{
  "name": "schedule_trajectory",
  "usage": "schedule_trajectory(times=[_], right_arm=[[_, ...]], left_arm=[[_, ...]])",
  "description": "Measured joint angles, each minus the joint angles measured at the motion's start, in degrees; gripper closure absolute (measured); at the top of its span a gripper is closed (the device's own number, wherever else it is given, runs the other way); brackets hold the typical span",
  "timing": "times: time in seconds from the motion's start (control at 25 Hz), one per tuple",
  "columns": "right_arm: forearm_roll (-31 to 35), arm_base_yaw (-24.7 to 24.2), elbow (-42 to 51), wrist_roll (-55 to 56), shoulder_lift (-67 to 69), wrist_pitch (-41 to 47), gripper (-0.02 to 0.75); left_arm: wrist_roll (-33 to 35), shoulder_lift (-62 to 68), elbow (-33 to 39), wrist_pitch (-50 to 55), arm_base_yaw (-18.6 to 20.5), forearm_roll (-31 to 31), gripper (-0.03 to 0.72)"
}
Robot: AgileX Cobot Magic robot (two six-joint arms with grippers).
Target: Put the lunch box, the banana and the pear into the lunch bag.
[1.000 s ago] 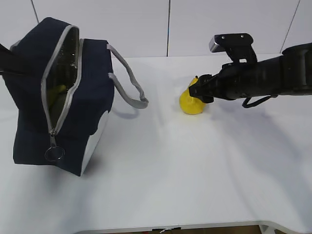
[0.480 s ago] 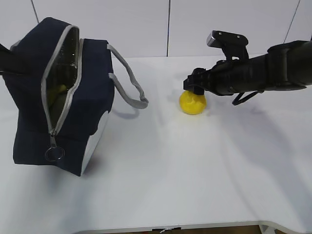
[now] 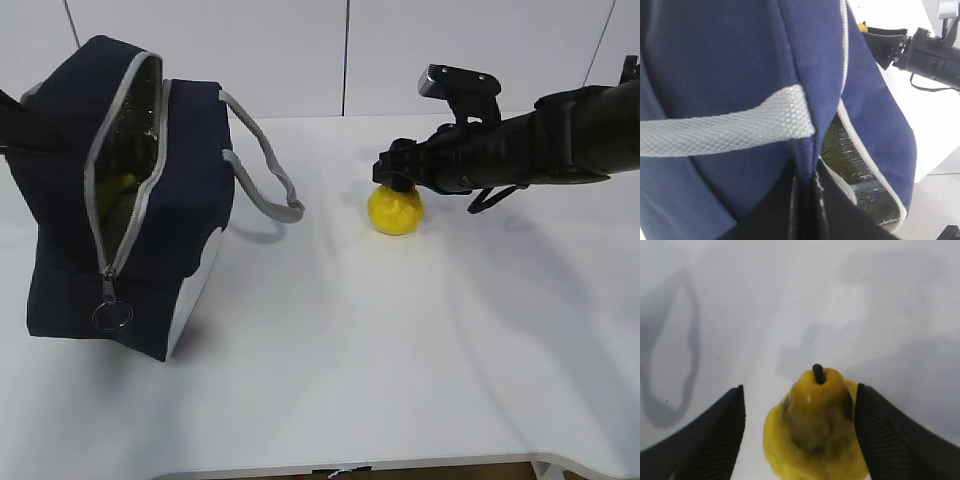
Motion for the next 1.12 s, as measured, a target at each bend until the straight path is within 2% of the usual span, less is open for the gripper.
schedule_trajectory(times=[0.32, 0.44, 0.6, 0.68, 1.12], right_arm=[[0.00, 0.00, -0.38, 0.04, 0.24, -0.75, 0.192], [0.00, 0.00, -0.38, 0.04, 0.24, -1.41, 0.264], [0.09, 0.00, -0.38, 0.04, 0.24, -1.55, 0.410], [0.09, 0.00, -0.38, 0.04, 0.24, -1.55, 0.452], [0.09, 0.00, -0.38, 0.14, 0.24, -1.10, 0.474]], left_arm=[[0.00, 0.00, 0.00, 0.00, 0.00, 0.00, 0.703], [0.00, 0.00, 0.00, 0.00, 0.00, 0.00, 0.703], [0.00, 0.00, 0.00, 0.00, 0.00, 0.00, 0.703], [0.10, 0.00, 0.00, 0.00, 0.00, 0.00, 0.703], [0.10, 0.00, 0.00, 0.00, 0.00, 0.00, 0.703]])
